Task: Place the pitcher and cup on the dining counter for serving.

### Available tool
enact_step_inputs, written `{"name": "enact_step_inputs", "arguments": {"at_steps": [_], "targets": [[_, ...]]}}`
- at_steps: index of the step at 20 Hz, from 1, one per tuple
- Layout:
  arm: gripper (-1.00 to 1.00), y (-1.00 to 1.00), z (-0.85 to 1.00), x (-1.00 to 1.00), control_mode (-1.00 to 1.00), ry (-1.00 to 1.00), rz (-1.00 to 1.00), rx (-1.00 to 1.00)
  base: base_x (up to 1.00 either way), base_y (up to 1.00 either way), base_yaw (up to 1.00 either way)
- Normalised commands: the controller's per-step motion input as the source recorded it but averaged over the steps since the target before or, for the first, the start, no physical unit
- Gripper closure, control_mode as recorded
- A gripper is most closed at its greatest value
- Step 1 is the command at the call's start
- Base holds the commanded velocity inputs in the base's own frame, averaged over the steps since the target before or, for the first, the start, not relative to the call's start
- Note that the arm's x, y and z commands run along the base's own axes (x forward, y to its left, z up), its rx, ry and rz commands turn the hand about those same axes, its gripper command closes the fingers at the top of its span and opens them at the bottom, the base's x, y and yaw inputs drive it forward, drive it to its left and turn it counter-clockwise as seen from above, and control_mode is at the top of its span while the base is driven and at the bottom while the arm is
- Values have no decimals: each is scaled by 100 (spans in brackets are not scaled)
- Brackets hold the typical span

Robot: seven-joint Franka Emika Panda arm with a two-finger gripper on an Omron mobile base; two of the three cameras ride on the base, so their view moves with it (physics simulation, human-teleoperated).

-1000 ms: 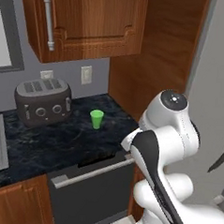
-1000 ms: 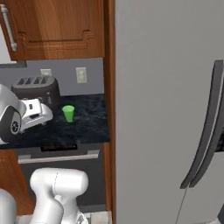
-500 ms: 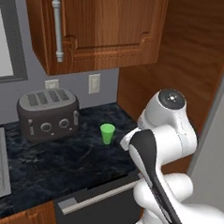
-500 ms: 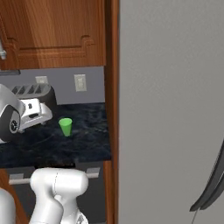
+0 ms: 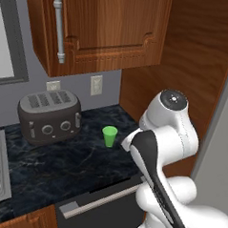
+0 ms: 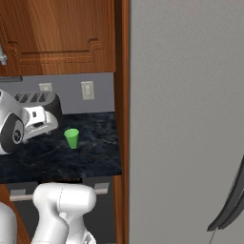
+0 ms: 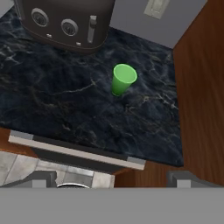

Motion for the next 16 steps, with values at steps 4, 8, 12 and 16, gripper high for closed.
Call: {"name": "enact_step_inputs", "arguments": {"at_steps": [4,8,12,16], "targets": [[-100,1,-8,78,-100,1,0,1,0,0,0],[-100,0,-12,74,-100,5,0,5,0,0,0],[-100,5,-14,69,-100,10,-2,5,0,0,0],[-100,25,-29,62,-100,19,-7,5,0,0,0]]}}
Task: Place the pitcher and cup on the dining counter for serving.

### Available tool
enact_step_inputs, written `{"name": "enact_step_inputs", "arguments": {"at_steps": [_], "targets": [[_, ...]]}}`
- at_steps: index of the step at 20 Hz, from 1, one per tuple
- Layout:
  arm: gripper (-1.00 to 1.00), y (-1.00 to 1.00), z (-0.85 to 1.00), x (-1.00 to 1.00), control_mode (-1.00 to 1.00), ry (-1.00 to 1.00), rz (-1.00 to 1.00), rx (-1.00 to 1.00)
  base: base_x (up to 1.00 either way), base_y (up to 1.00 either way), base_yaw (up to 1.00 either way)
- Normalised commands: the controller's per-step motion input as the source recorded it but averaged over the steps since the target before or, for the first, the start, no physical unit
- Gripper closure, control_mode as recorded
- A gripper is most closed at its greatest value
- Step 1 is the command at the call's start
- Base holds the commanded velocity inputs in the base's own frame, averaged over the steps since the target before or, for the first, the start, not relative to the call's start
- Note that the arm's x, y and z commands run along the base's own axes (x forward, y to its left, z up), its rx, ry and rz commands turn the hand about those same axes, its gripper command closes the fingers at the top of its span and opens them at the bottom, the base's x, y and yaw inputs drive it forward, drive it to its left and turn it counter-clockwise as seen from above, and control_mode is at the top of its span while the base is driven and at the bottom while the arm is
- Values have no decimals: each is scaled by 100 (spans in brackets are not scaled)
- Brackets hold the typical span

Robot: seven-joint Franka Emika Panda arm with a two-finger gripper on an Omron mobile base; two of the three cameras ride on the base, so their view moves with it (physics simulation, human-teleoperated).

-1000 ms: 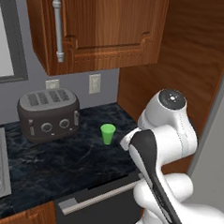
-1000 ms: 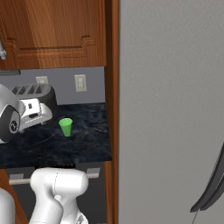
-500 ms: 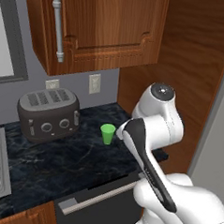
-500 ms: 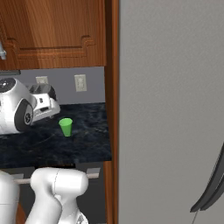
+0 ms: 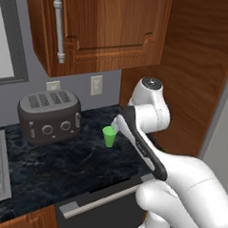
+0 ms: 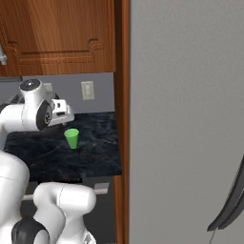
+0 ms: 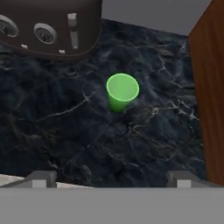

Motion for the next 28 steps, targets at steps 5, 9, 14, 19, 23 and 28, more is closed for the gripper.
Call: {"name": "enact_step_inputs", "arguments": {"at_steps": [5,9,14,19,23,28], "targets": [[-100,45,-33,50,-100,21,-9,0,0,0,0],[-100,24,-29,6,-100,18,-1,0,0,0,0],[-100,0,-34,6,-100,15,0,0,0,0,0],[-100,0,-55,24,-100,6,0,0,0,0,0],[-100,5,-30,27,-100,0,0,0,0,0,0],[-100,11,-14,29,-100,0,0,0,0,0,0]]}}
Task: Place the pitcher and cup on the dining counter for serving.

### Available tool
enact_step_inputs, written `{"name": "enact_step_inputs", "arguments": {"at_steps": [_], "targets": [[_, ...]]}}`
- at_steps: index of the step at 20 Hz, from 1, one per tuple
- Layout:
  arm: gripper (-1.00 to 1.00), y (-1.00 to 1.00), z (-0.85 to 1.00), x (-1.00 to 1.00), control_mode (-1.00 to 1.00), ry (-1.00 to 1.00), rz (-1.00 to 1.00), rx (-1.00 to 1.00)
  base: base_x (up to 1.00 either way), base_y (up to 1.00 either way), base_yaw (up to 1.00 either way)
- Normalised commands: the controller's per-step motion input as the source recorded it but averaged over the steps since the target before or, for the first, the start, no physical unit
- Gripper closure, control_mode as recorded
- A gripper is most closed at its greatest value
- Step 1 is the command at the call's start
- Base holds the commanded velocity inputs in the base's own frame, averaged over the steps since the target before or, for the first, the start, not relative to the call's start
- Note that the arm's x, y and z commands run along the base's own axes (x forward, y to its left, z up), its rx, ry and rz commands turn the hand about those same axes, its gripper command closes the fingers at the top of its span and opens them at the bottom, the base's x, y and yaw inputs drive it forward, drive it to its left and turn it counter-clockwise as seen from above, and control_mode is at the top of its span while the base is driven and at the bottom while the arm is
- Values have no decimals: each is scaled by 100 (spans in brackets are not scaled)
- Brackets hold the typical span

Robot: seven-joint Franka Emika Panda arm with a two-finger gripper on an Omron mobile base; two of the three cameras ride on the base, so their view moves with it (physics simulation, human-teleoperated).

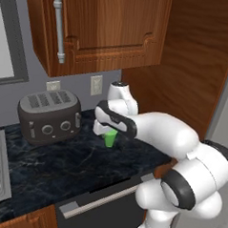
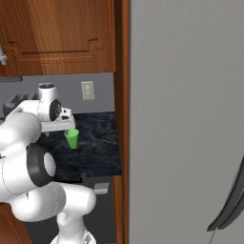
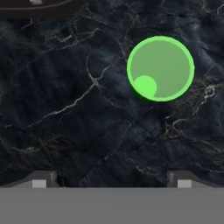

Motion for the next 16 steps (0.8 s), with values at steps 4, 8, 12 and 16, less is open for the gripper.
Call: {"name": "enact_step_inputs", "arguments": {"at_steps": [4,8,12,16], "targets": [[-100,16,-8,40,-100,0,0,0,0,0,0],[-100,16,-9,34,-100,0,0,0,0,0,0],[-100,4,-17,16,-100,0,0,0,0,0,0],[-100,0,-28,0,-100,0,0,0,0,0,0]]}}
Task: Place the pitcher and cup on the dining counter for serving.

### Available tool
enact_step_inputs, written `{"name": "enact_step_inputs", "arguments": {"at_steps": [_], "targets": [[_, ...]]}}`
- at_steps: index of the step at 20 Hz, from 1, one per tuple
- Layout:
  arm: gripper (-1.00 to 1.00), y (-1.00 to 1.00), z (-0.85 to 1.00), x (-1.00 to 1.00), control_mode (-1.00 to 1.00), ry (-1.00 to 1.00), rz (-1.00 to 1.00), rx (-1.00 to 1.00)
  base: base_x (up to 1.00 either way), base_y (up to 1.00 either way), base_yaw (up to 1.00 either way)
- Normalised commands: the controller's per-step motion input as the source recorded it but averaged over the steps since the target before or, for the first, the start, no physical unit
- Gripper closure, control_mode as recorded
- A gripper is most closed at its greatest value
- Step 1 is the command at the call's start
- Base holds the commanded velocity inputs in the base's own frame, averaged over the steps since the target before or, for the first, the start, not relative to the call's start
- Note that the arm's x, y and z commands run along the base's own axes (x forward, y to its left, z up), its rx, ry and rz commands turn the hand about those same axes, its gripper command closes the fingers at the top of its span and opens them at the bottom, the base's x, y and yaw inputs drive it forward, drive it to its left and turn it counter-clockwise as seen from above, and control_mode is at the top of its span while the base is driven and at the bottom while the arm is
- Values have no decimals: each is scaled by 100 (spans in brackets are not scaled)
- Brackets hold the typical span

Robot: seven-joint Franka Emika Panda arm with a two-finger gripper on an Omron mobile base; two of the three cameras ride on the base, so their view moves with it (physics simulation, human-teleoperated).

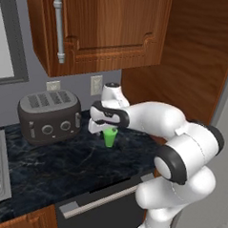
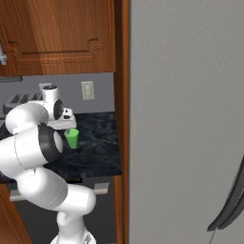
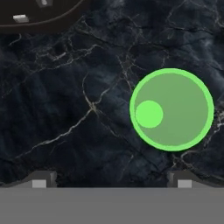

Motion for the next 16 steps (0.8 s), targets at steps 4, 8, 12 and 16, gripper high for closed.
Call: {"name": "enact_step_inputs", "arguments": {"at_steps": [4,8,12,16], "targets": [[-100,0,-28,0,-100,0,0,-1,0,0,0],[-100,0,-25,0,-100,0,0,-1,0,0,0],[-100,0,-25,3,-100,0,0,-1,0,0,0],[-100,0,-23,13,-100,0,0,-2,0,0,0]]}}
